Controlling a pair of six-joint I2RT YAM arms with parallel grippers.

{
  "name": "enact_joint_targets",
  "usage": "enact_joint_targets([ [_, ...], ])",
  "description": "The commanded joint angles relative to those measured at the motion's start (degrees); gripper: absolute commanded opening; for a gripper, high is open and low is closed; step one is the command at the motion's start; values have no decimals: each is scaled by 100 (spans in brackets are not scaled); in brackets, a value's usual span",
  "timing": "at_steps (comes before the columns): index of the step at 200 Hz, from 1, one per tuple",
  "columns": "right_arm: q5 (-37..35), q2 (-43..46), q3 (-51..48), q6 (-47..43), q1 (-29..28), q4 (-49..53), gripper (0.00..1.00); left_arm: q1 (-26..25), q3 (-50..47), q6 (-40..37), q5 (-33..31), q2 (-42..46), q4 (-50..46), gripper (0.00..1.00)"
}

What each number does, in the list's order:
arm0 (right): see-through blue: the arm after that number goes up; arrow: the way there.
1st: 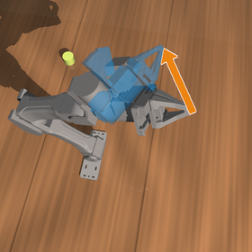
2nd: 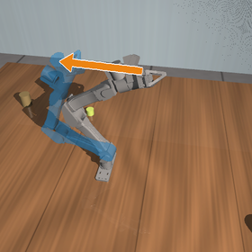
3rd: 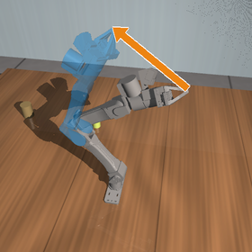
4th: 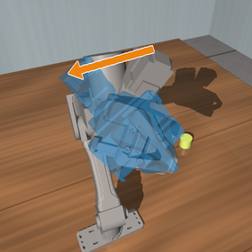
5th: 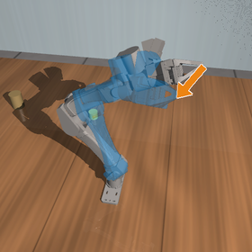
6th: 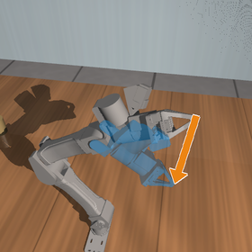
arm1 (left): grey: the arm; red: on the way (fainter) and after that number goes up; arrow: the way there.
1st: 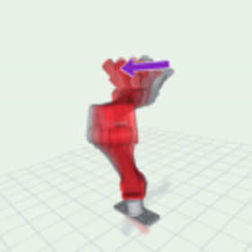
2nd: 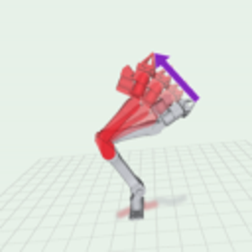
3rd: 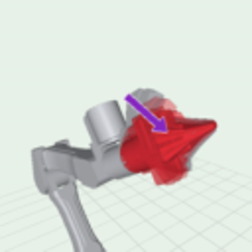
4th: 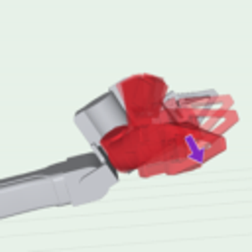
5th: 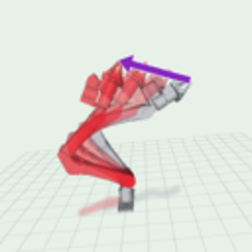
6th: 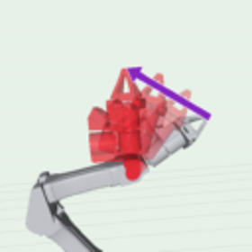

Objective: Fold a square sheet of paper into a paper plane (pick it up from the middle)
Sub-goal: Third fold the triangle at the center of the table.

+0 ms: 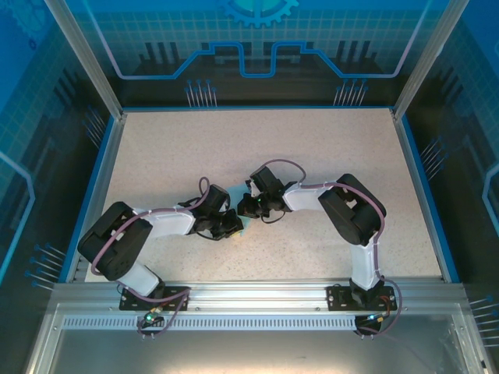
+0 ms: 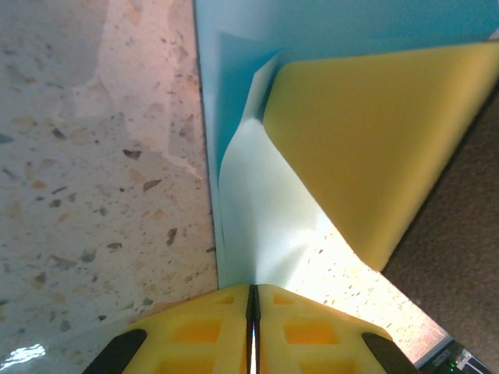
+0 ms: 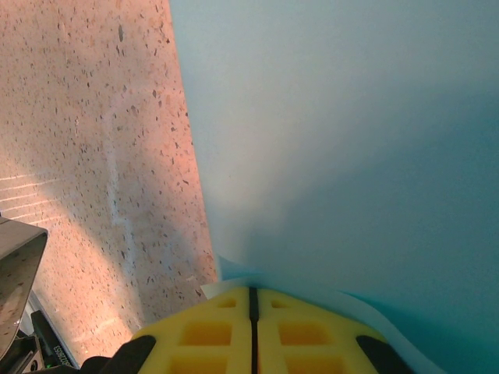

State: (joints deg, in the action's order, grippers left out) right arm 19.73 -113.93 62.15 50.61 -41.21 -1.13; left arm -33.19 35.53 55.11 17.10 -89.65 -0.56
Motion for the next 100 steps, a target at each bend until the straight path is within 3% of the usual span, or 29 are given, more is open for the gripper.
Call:
enact_joint_targets([
  [1,-394,-378,-107,37,17,543,6,-40,129,-141,-194,-98,-286,9],
  [100,-284,572,50,-156,157,751,16,-41,149,-209,-260,-167,-421,8],
])
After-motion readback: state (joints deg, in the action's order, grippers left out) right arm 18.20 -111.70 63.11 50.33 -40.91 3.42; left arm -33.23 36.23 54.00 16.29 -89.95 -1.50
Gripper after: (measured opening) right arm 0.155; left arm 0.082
